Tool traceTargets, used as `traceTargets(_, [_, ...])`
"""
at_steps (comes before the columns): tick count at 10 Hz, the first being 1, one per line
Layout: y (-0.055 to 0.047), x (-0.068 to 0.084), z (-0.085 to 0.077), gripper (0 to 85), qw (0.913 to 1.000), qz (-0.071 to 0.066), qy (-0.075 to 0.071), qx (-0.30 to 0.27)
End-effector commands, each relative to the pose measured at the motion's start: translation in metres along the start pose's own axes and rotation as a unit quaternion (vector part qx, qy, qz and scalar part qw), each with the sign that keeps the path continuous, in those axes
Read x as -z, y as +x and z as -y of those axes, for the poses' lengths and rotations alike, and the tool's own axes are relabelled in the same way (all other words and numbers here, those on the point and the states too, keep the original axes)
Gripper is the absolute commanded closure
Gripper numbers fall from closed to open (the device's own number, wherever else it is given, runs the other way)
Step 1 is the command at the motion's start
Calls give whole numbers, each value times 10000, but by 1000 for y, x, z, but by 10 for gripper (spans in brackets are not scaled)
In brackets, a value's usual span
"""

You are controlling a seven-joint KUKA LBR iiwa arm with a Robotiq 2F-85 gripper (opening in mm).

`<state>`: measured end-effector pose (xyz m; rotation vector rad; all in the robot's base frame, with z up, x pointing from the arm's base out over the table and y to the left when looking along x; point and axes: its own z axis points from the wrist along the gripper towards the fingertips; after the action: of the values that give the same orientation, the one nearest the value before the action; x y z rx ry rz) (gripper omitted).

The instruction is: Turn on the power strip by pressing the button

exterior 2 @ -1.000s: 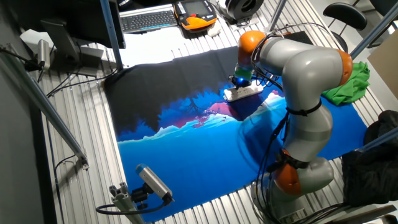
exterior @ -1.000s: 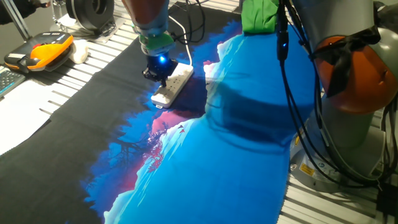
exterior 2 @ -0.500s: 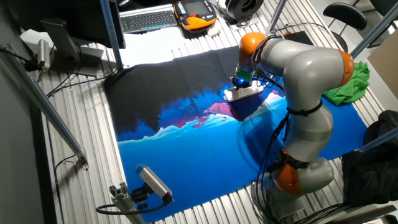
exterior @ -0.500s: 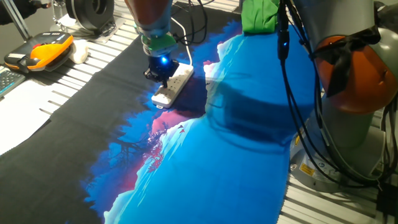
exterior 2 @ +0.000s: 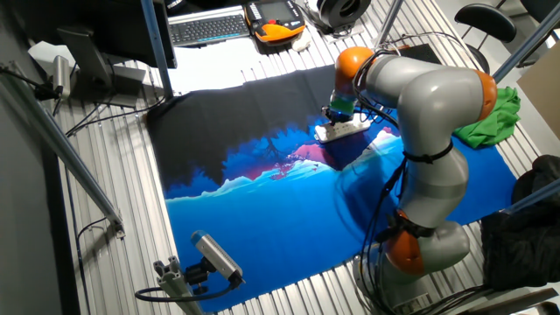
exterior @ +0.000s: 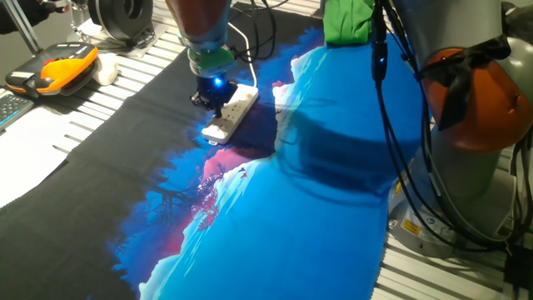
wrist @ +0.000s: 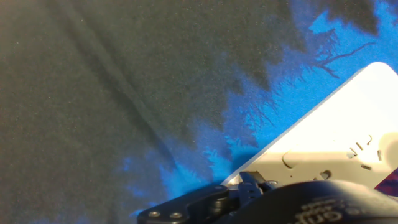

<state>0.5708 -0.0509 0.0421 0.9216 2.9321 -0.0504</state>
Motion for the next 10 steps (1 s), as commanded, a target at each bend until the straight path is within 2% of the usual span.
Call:
traceTargets(1, [2,10,0,850,10000,-95,-31,9])
traceTargets(3, [3,39,-6,850,9990,-368,-212,166])
traceTargets(5, [2,68,-15,850,9974,-565,-348,264])
traceTargets(6, [1,82,-19,850,9963,-609,-403,452])
traceTargets(7, [0,99,-25,850,9941,-748,-503,601])
traceTargets(8, [1,113,-30,850,9931,-750,-503,746])
traceTargets(10, [10,139,-40,850,9924,-579,-344,1030])
